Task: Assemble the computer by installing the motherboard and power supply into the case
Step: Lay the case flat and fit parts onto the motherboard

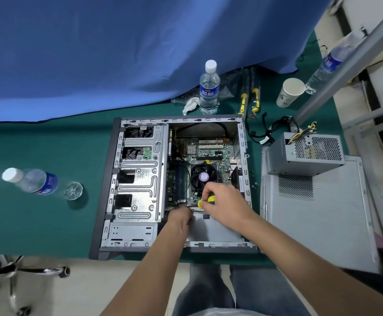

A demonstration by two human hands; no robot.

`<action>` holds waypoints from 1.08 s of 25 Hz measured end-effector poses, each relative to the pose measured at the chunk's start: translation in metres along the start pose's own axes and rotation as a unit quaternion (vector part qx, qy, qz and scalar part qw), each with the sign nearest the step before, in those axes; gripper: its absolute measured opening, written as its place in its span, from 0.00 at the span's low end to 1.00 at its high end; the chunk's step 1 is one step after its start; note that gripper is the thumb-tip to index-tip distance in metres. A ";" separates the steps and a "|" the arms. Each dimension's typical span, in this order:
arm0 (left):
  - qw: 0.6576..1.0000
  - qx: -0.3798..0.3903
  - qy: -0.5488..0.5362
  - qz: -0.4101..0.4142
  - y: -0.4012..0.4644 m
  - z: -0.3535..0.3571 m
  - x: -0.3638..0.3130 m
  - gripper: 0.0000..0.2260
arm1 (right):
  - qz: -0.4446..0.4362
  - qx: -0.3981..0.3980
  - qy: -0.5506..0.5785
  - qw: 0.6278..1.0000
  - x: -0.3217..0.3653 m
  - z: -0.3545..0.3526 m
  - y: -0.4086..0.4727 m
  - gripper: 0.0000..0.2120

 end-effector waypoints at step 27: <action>0.994 0.011 -0.090 -0.058 0.005 0.005 0.003 0.08 | -0.050 0.038 -0.080 0.995 0.005 0.005 0.019 0.02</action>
Point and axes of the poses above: each hand's wrist, its own y-axis towards the middle knuckle, its own z-axis out of the palm, x = y × z, the point moved 2 cm from there along y, towards the middle knuckle, and after that the axes turned 8 degrees about -z, right-handed, at the moved point
